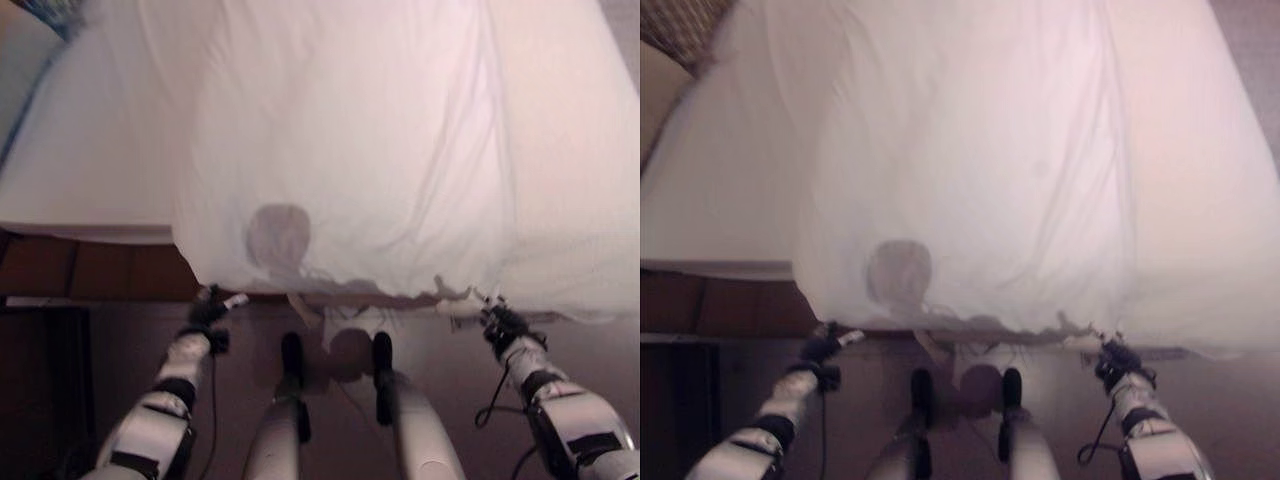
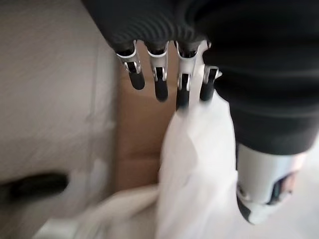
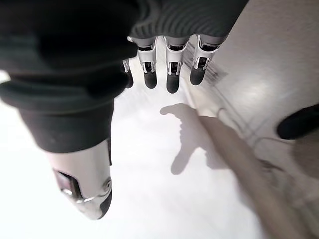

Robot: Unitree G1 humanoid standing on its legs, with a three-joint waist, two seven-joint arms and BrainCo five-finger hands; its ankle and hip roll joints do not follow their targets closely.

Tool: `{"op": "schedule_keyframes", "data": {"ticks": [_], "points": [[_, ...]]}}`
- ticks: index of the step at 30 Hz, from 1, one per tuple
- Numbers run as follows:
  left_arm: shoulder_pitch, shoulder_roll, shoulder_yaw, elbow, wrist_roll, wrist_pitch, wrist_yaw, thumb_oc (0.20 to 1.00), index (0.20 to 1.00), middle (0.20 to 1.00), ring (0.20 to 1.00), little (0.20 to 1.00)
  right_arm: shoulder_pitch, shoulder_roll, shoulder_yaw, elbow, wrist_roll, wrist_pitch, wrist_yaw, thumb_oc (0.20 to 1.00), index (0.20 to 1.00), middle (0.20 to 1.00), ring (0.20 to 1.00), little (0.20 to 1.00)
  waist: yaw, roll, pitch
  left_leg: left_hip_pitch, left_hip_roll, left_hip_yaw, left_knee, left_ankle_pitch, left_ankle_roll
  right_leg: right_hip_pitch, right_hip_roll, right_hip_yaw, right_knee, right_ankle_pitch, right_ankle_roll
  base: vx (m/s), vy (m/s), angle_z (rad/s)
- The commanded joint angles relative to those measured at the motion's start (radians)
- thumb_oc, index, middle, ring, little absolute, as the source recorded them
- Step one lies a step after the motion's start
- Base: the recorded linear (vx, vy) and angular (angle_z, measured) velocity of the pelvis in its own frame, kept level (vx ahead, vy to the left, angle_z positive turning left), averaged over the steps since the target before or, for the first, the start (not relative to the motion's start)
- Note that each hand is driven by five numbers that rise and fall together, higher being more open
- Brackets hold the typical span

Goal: Make the bed

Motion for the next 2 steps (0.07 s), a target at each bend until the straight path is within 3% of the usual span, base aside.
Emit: {"op": "schedule_keyframes", "data": {"ticks": [1,2], "points": [[0.006,-0.044,-0.007,0.093,0.009,0.017,-0.070,1.000,1.000,1.000,1.000,1.000,0.066,0.041,0.018,0.034,-0.083,-0.026,0.014,1.000,1.000,1.000,1.000,1.000,-0.012,-0.033,-0.097,0.039,0.003,0.013,-0.029,0.001,-0.031,0.062,-0.032,0.057,-0.106,0.064,0.093,0.07,0.047,-0.08],[0.018,-0.066,-0.014,0.106,0.016,0.025,-0.069,1.000,1.000,1.000,1.000,1.000,0.083,0.057,0.020,0.040,-0.096,-0.020,0.016,1.000,1.000,1.000,1.000,1.000,-0.017,-0.034,-0.114,0.052,0.005,0.015,-0.029,-0.004,-0.032,0.079,-0.035,0.060,-0.121,0.067,0.095,0.09,0.047,-0.09]]}}
